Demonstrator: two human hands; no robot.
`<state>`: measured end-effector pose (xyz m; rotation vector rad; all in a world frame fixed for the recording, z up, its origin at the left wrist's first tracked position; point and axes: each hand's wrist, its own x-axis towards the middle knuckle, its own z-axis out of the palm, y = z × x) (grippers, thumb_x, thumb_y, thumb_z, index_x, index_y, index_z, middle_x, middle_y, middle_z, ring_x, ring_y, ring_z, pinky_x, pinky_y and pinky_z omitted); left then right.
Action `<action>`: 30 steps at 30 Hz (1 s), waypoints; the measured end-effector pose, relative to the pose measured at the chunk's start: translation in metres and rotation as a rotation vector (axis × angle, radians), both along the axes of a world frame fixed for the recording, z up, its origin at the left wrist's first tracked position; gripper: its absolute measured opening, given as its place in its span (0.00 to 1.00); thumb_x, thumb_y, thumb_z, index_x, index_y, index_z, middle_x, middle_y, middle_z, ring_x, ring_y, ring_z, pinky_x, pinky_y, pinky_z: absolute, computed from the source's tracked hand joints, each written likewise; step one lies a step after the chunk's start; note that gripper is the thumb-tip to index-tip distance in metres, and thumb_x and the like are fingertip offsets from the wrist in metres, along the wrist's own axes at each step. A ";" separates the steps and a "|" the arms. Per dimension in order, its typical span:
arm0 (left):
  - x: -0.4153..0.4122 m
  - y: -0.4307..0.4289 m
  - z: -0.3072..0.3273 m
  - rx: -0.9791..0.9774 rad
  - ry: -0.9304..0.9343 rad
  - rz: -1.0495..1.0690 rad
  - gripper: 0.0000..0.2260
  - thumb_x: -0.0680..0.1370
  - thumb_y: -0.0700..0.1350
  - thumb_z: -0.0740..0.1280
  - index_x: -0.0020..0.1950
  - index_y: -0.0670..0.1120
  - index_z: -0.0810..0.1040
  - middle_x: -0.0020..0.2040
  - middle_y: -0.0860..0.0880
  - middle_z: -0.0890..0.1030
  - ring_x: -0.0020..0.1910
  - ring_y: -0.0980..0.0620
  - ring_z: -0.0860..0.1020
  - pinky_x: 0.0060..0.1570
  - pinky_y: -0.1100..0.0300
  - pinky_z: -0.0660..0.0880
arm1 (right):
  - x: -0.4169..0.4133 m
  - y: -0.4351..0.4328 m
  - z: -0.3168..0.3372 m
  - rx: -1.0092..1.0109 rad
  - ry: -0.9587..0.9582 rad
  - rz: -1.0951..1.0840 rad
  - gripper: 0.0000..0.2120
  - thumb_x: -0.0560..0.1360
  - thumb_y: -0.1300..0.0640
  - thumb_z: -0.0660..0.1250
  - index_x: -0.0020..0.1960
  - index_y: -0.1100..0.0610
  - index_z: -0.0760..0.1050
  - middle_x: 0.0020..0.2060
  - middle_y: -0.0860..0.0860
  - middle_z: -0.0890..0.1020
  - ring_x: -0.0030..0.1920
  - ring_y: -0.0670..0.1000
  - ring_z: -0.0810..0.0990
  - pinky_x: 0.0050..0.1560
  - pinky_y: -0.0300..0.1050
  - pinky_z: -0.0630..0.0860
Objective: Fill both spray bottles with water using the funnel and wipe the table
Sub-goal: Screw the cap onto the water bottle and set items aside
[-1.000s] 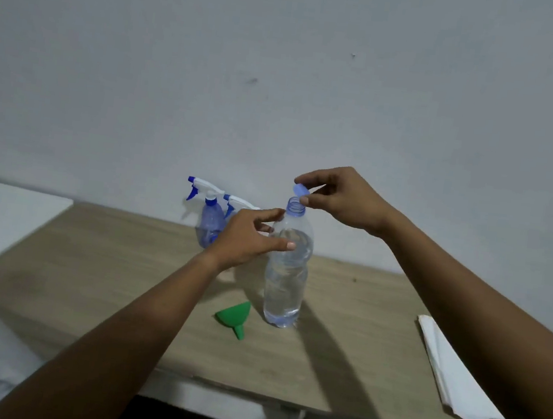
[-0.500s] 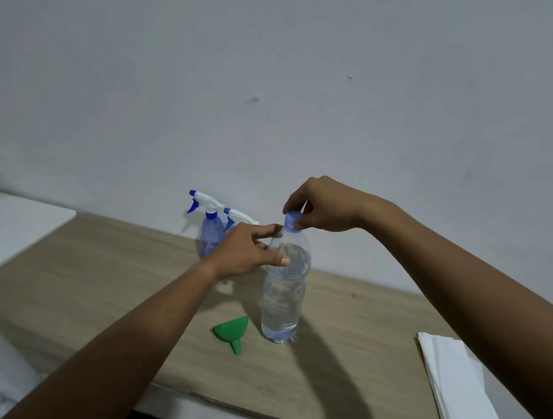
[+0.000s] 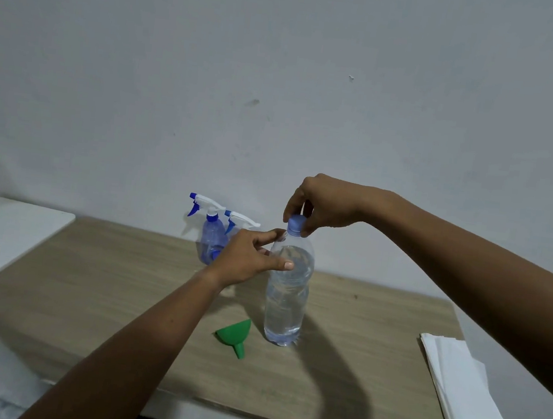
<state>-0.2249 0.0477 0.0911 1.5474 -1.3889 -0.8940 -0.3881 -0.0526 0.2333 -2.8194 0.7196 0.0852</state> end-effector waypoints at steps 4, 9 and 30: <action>0.003 0.000 -0.003 -0.015 0.022 -0.002 0.41 0.64 0.53 0.82 0.73 0.46 0.72 0.69 0.55 0.77 0.61 0.61 0.79 0.56 0.71 0.74 | 0.006 0.002 0.000 -0.008 0.029 -0.033 0.10 0.71 0.52 0.78 0.50 0.54 0.85 0.41 0.46 0.87 0.42 0.47 0.85 0.39 0.41 0.79; 0.006 -0.002 -0.004 -0.008 0.031 -0.022 0.44 0.60 0.59 0.82 0.73 0.47 0.73 0.69 0.55 0.77 0.63 0.60 0.78 0.61 0.65 0.74 | 0.010 0.007 -0.005 -0.108 0.096 -0.073 0.14 0.75 0.45 0.73 0.42 0.56 0.83 0.31 0.49 0.84 0.33 0.46 0.85 0.33 0.40 0.75; 0.002 -0.001 -0.008 -0.048 0.051 0.008 0.35 0.66 0.47 0.81 0.71 0.46 0.75 0.67 0.54 0.79 0.50 0.65 0.81 0.54 0.65 0.77 | 0.002 0.016 -0.014 -0.332 0.172 -0.024 0.22 0.82 0.37 0.56 0.45 0.54 0.75 0.34 0.48 0.72 0.43 0.57 0.76 0.43 0.48 0.71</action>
